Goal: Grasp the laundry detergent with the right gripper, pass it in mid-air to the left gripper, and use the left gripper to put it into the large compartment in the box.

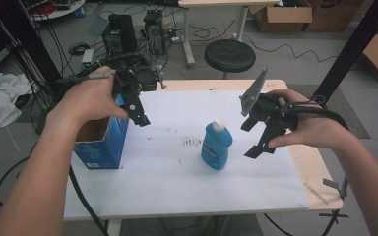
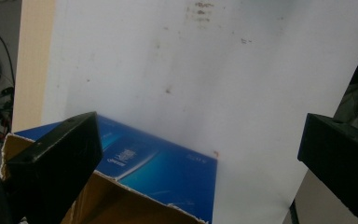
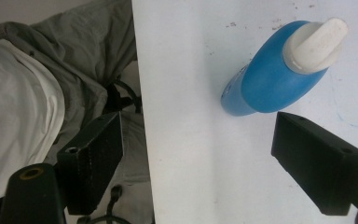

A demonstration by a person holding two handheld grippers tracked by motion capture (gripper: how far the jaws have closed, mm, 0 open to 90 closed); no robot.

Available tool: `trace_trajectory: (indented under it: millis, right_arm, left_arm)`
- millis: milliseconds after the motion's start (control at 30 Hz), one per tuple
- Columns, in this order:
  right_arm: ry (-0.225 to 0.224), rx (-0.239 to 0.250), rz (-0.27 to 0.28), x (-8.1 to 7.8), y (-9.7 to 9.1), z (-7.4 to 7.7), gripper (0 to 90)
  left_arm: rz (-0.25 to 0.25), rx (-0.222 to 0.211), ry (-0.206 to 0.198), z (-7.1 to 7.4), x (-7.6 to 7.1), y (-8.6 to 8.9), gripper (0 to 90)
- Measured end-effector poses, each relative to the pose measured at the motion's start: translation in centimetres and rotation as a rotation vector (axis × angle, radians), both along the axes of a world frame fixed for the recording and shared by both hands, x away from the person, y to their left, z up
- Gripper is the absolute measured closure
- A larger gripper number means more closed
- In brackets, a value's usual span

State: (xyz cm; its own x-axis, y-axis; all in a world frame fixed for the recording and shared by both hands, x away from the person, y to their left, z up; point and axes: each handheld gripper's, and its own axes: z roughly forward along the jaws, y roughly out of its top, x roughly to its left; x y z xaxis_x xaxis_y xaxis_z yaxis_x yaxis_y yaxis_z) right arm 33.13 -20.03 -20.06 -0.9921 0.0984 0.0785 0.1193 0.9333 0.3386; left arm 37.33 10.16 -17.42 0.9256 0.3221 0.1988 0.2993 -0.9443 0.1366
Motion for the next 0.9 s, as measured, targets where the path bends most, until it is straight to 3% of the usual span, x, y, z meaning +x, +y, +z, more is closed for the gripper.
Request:
trace_trajectory:
  millis: [233, 267, 333, 433, 500, 533, 567, 700, 733, 767, 800, 900]
  right_arm:
    - [-0.031, 0.003, -0.017, 0.0, -0.4, 0.2, 16.3]
    - [-0.029, 0.048, -0.022, 0.0, -0.7, 0.1, 17.3]
    - [-0.030, 0.057, -0.027, 0.0, -0.9, 0.0, 17.4]
    - [-0.069, 0.028, -0.067, -0.1, -1.1, -0.7, 17.1]
    - [-0.076, 0.086, -0.061, -0.3, -1.3, -1.1, 18.9]
    - [-0.099, 0.120, -0.083, -0.4, -1.6, -1.5, 19.5]
    - [-0.099, 0.120, -0.083, -0.4, -1.6, -1.5, 19.5]
    - [-0.142, 0.185, -0.138, -0.7, -2.3, -2.1, 20.9]
    - [-0.175, 0.228, -0.178, -1.1, -2.8, -2.4, 21.9]
    - [-0.175, 0.228, -0.178, -1.1, -2.8, -2.4, 21.9]
    - [-0.180, 0.284, -0.199, -1.4, -3.2, -2.6, 24.0]
    - [-0.184, 0.325, -0.221, -1.5, -3.6, -3.0, 23.7]
  left_arm:
    - [-0.001, 0.000, -0.005, 0.1, 0.2, -0.3, 0.4]
    - [-0.001, -0.002, -0.007, 0.0, 0.3, -0.3, 0.4]
    - [-0.005, -0.008, -0.004, -0.1, 0.3, -0.3, 0.4]
    - [-0.009, 0.002, 0.000, -0.3, 0.5, -0.2, 0.4]
    - [-0.005, -0.007, 0.003, -0.6, 0.4, -0.1, 0.4]
    - [-0.004, -0.005, 0.004, -0.7, 0.4, -0.1, 0.4]
    - [-0.005, -0.005, 0.004, -0.7, 0.4, 0.0, 0.4]
    - [-0.001, -0.006, 0.003, -0.7, 0.3, 0.2, 0.4]
    - [0.001, -0.012, 0.000, -0.7, 0.3, 0.3, 0.4]
    - [0.001, -0.012, 0.000, -0.7, 0.3, 0.3, 0.4]
    - [-0.003, -0.007, 0.001, -0.7, 0.4, 0.3, 0.4]
    - [0.001, -0.011, 0.005, -0.8, 0.4, 0.3, 0.4]
